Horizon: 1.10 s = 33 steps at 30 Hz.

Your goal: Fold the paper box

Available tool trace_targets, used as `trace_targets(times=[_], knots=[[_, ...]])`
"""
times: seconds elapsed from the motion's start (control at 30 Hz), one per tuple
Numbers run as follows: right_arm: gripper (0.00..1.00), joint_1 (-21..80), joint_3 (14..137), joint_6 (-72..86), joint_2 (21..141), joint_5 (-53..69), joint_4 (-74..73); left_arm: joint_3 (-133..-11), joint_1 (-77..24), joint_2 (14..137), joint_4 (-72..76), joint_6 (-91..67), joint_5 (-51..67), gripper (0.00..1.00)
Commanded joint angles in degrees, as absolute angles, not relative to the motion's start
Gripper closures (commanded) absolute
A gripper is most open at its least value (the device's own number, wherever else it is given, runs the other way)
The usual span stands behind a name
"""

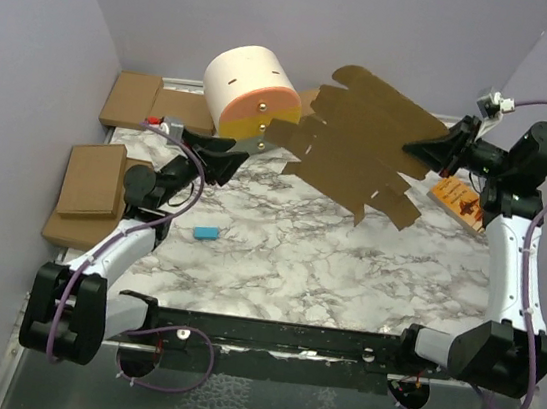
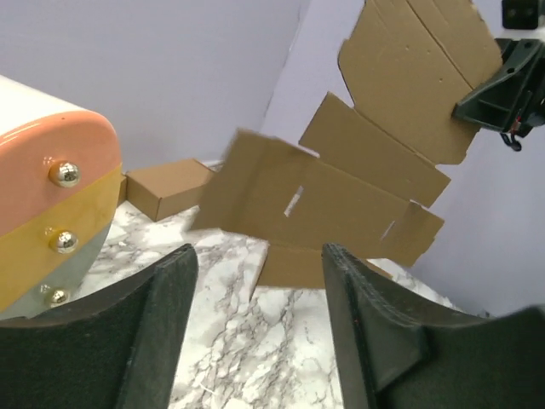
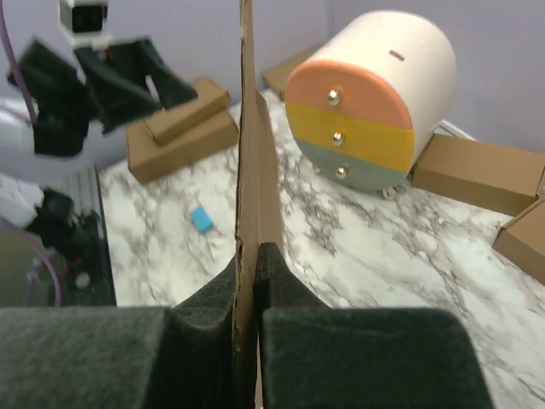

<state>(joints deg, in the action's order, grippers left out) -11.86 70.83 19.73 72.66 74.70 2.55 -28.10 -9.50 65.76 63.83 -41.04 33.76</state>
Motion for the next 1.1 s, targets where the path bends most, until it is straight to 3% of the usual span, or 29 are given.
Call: trace_targets(times=[0.0,0.07,0.13,0.4,0.7,1.07], knots=[[0.99,-12.1,73.4,-7.6,70.2,81.0,-20.9,-34.6,-7.8,65.2,53.5,-36.5,40.7,0.44],[0.99,-12.1,73.6,-14.2,69.9,81.7,-26.4,-37.1,-7.4,66.2,53.0,-37.7,42.6,0.54],[0.99,-12.1,73.8,-19.3,69.9,82.6,-30.8,-39.5,-7.3,67.2,52.3,-37.8,44.9,0.58],[0.99,-12.0,78.8,-44.1,71.8,86.8,-52.5,-42.3,-7.3,74.1,61.9,-38.8,55.5,0.54],[0.99,-11.3,80.4,-69.4,72.7,87.5,-75.5,-36.8,-8.8,83.7,91.2,-52.2,56.3,0.56],[0.99,-9.4,78.7,-75.7,71.7,88.0,-80.7,-35.9,-16.8,80.7,71.3,-30.6,58.2,0.55]])
